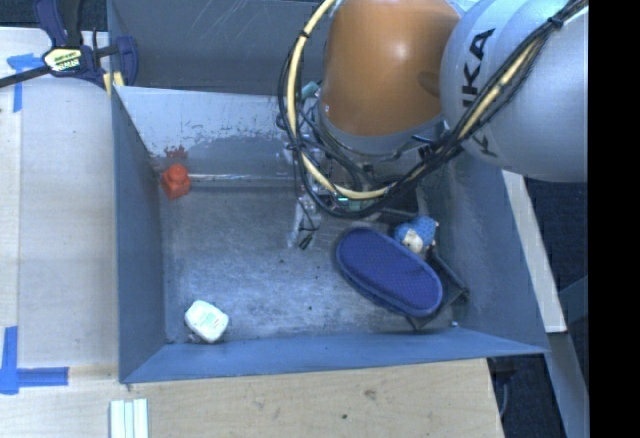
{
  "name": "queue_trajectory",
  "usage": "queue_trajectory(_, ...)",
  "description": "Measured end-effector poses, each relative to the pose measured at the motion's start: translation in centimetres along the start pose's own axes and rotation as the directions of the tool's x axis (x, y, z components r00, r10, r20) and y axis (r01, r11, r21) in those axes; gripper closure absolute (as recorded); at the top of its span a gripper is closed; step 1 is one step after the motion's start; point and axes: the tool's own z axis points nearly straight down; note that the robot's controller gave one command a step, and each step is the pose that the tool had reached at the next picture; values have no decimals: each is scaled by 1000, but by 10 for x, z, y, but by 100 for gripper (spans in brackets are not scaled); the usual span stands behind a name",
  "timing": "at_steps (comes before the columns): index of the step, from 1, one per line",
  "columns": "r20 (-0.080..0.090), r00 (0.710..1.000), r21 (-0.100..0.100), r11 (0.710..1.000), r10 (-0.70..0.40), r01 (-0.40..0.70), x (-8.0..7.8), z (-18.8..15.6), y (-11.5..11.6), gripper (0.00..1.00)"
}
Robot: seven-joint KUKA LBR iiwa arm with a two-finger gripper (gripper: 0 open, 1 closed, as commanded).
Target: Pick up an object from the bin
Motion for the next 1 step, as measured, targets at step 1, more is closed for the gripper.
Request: queue_trajectory(1, -1, 985, 0, 985, -174, 174, 51, 178, 92, 0)
